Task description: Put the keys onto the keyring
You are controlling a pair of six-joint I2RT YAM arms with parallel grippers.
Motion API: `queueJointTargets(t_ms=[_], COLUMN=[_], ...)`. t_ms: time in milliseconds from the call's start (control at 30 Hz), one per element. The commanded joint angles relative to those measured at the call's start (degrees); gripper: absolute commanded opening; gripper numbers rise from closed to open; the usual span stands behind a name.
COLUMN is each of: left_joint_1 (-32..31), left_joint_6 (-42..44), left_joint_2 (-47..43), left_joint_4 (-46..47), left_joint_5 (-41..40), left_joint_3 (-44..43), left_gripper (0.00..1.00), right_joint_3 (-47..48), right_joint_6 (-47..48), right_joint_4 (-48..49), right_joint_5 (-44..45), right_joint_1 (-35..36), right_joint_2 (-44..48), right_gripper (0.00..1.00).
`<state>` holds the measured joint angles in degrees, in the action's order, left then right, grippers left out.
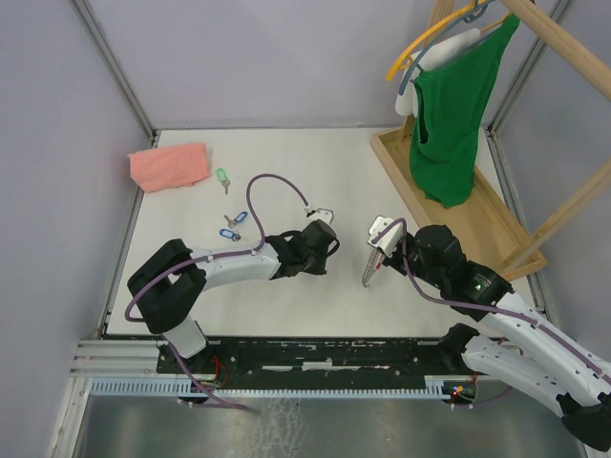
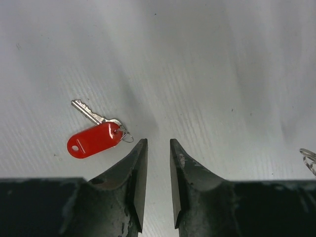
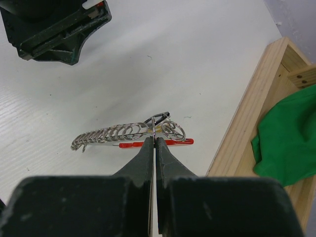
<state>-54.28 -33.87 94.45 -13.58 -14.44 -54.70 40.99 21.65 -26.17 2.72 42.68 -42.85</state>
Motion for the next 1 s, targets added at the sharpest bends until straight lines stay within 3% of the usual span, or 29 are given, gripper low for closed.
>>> queueJointTargets(t_ms=[0,100,233,467,767,967], left_joint_1=[0.31,2.72,8.65,14.01,14.64,14.64], left_joint_6=[2.96,8.12,12.71,15.66,13.32,9.62], left_joint_2=[-3.15,-4.13,-4.28,1.25,5.72,4.2], left_joint_4=[-2.23,-1.58,1.95,3.21,3.22,0.18], left_joint_5=[-5.27,-3.94,4.27,10.65,10.31,8.24], left_joint_3=[-1.65,-0.6,0.88,-3.01,-1.73,2.42], left_gripper=[0.34,0.39,0.39,0.32,0.29,0.29], right_joint_3=[0.32,0.33,0.32,0.27,0.05,0.01], right_joint_6=[-0.67,-0.6,-0.66,-0.57,-0.59,-0.59], right_joint_4=[3.06,3.06,3.06,2.97,3.14,3.23], right_joint_5=[1.26,1.37,1.55,1.84,1.86,1.91], right_joint_1=[0.39,0.49,0.56,0.65,0.82,0.92], right_joint_2=[1.08,1.26,1.28,1.14,1.44,1.45], right_gripper=[0.0,0.01,0.01,0.01,0.01,0.01])
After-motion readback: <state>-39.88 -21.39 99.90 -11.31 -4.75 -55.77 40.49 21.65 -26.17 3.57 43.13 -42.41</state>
